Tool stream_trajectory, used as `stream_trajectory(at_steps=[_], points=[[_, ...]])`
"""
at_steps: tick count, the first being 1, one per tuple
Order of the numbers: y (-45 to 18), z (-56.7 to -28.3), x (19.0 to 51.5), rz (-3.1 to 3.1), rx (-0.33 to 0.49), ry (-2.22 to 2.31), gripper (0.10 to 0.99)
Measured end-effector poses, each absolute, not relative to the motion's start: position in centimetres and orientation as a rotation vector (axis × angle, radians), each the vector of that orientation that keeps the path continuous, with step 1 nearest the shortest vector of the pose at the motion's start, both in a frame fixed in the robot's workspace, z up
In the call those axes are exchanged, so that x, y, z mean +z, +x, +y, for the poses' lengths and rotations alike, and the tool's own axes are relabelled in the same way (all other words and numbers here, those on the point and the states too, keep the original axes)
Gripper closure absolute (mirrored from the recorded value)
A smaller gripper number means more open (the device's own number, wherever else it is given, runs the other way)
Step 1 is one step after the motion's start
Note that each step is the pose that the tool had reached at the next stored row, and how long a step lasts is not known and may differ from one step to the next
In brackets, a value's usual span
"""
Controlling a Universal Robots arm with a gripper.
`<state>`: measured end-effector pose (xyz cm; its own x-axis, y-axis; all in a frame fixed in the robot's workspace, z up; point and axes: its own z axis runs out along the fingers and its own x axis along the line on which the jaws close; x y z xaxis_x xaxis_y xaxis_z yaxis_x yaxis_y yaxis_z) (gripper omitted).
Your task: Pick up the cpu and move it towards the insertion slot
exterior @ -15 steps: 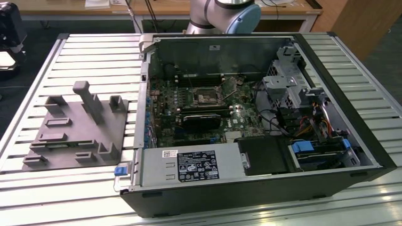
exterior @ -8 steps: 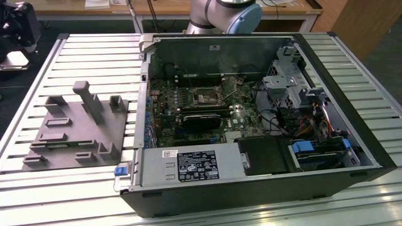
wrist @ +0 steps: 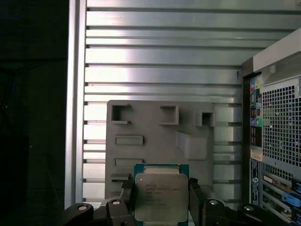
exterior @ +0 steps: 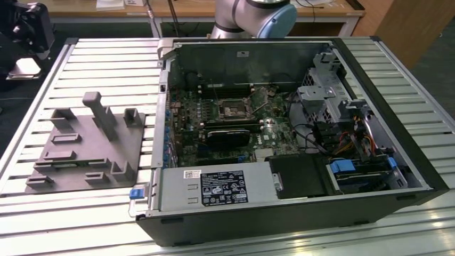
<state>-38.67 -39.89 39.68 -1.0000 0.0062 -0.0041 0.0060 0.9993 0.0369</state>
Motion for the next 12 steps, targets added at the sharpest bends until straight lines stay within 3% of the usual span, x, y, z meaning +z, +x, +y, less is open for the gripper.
stream_trajectory(at_steps=[12], points=[[-37.3,-39.8,39.7,3.137,0.058,0.01,0.541]])
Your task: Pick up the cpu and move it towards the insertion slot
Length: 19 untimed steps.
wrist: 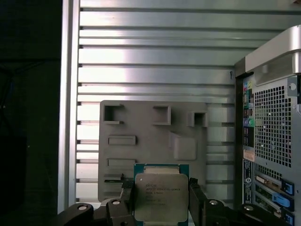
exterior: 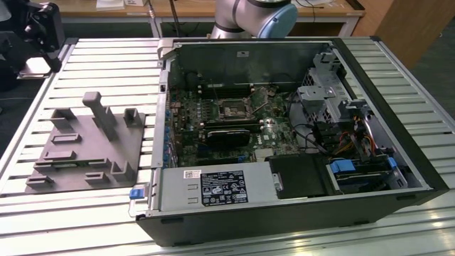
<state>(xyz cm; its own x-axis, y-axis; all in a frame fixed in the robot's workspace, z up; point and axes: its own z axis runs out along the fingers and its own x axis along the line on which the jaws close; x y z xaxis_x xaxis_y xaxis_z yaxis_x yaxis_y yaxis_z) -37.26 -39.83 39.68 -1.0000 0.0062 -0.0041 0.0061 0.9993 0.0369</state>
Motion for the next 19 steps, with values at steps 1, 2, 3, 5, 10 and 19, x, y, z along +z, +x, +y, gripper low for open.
stream_trajectory(at_steps=[1,2,3,5,10,19], points=[[-37.2,-39.8,39.7,3.137,0.058,0.01,0.541],[-37.1,-39.8,39.7,3.137,0.058,0.01,0.541],[-37.0,-39.8,39.7,3.137,0.058,0.01,0.541],[-36.8,-39.8,39.7,3.137,0.058,0.01,0.541],[-36.4,-39.8,39.7,3.137,0.058,0.01,0.541],[-35.6,-39.8,39.7,3.137,0.058,0.01,0.541]])
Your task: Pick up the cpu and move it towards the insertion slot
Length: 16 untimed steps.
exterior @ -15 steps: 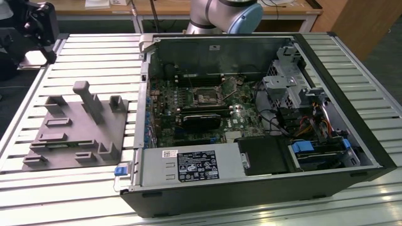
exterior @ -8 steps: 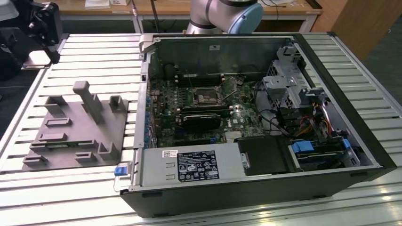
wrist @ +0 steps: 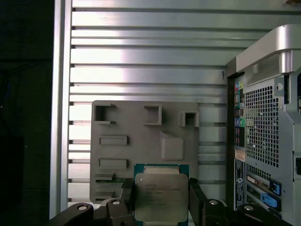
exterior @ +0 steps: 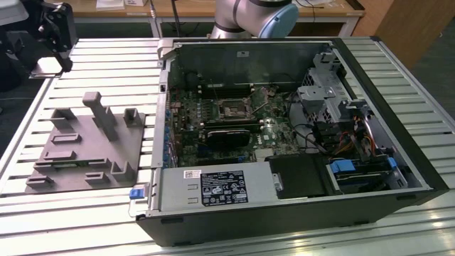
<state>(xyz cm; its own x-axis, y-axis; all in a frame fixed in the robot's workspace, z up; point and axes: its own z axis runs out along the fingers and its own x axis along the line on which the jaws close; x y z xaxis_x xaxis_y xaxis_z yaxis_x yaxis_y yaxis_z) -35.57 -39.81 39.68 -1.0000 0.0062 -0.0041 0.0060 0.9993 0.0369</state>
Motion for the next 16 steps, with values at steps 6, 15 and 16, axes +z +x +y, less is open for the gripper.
stream_trajectory(at_steps=[6,15,16], points=[[-35.0,-39.8,39.7,3.137,0.058,0.01,0.541],[-34.2,-39.8,39.7,3.137,0.058,0.01,0.541],[-34.1,-39.8,39.7,3.137,0.058,0.01,0.541]])
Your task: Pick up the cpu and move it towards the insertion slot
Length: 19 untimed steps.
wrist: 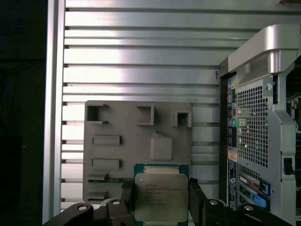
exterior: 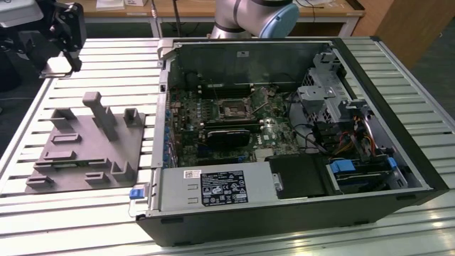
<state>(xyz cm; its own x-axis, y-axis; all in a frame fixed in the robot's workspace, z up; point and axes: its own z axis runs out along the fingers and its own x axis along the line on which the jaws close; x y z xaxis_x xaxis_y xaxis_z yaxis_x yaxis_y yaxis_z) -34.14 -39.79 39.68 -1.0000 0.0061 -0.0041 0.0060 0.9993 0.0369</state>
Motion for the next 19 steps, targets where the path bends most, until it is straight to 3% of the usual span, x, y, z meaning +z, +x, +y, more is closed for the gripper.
stream_trajectory(at_steps=[19], points=[[-32.1,-39.7,39.7,3.137,0.058,0.01,0.541]])
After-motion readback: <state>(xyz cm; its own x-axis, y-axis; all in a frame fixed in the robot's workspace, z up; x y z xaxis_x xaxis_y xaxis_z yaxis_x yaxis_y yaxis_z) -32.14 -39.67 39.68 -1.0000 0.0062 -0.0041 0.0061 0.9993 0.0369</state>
